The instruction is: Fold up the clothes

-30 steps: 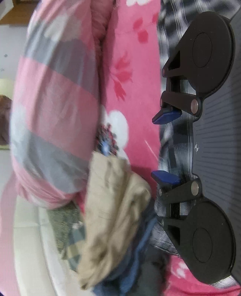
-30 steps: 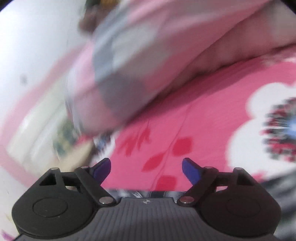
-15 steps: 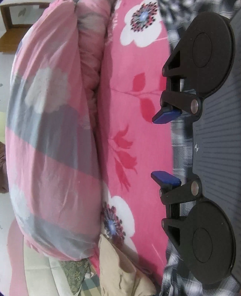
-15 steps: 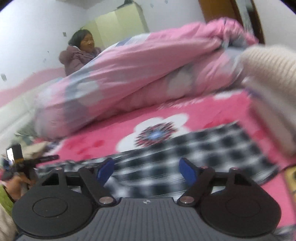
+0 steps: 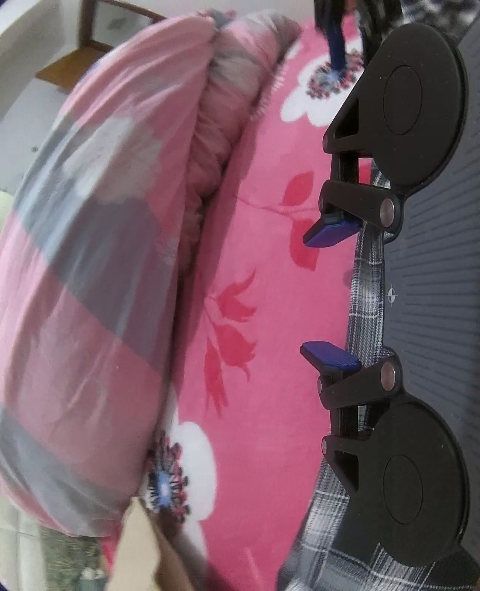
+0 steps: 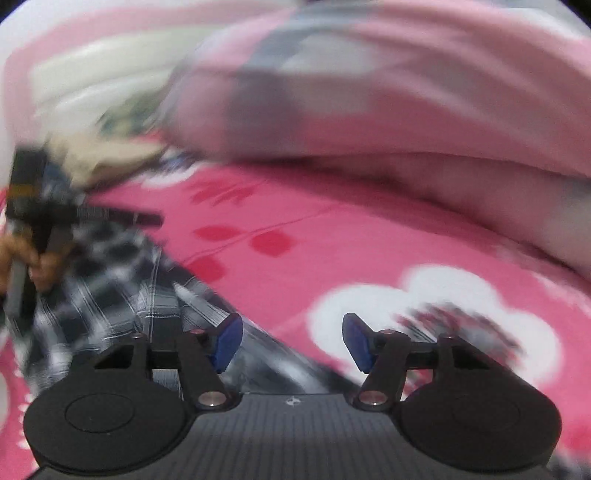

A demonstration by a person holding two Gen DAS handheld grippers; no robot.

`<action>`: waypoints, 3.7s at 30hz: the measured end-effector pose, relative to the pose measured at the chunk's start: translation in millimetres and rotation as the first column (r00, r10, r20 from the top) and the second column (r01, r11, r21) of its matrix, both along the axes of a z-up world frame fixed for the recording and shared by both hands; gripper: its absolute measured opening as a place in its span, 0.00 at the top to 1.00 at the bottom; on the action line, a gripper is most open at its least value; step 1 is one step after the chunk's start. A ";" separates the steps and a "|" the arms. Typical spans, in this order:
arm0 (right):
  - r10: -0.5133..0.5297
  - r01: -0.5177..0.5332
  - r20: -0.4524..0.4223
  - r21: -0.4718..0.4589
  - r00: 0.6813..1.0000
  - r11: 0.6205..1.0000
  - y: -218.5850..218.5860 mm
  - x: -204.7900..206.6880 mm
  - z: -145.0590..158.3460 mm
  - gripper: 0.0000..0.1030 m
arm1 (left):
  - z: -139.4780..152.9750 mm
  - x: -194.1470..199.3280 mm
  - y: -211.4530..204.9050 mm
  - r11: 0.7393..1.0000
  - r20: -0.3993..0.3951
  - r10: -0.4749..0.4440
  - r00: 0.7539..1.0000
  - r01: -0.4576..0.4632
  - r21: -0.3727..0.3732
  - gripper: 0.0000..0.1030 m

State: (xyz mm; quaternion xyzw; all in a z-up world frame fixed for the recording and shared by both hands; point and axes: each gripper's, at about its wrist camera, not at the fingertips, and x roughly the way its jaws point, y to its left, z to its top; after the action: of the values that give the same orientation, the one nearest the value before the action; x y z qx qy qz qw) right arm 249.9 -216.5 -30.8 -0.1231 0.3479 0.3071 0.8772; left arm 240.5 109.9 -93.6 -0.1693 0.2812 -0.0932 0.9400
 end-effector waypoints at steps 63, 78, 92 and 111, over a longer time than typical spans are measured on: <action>-0.660 0.654 0.132 0.094 0.739 0.751 -142.4 -196.1 63.7 0.54 | -13.0 8.4 28.5 0.972 -0.009 0.026 1.000 -0.027 -0.232 0.44; -0.505 0.511 0.091 -0.229 0.859 0.828 -51.3 -342.4 -13.3 0.60 | -1.1 -3.8 27.0 0.972 0.066 0.034 0.997 -0.018 -0.233 0.44; -0.505 0.652 0.426 -0.353 0.751 0.671 -63.7 -313.0 8.7 0.98 | -2.7 -7.7 24.7 0.976 0.071 0.023 0.997 -0.007 -0.217 0.44; -0.486 0.601 0.356 -0.420 0.798 0.680 -164.3 -83.7 37.8 0.98 | 0.6 -13.4 37.9 0.974 0.089 0.086 0.992 -0.065 -0.218 0.44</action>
State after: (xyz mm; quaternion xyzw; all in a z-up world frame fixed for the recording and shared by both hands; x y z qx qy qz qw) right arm 166.2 -380.8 7.0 -0.2749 0.3404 -0.0884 0.8948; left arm 227.1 147.8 -93.1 -0.2754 0.2165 -0.0955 0.9317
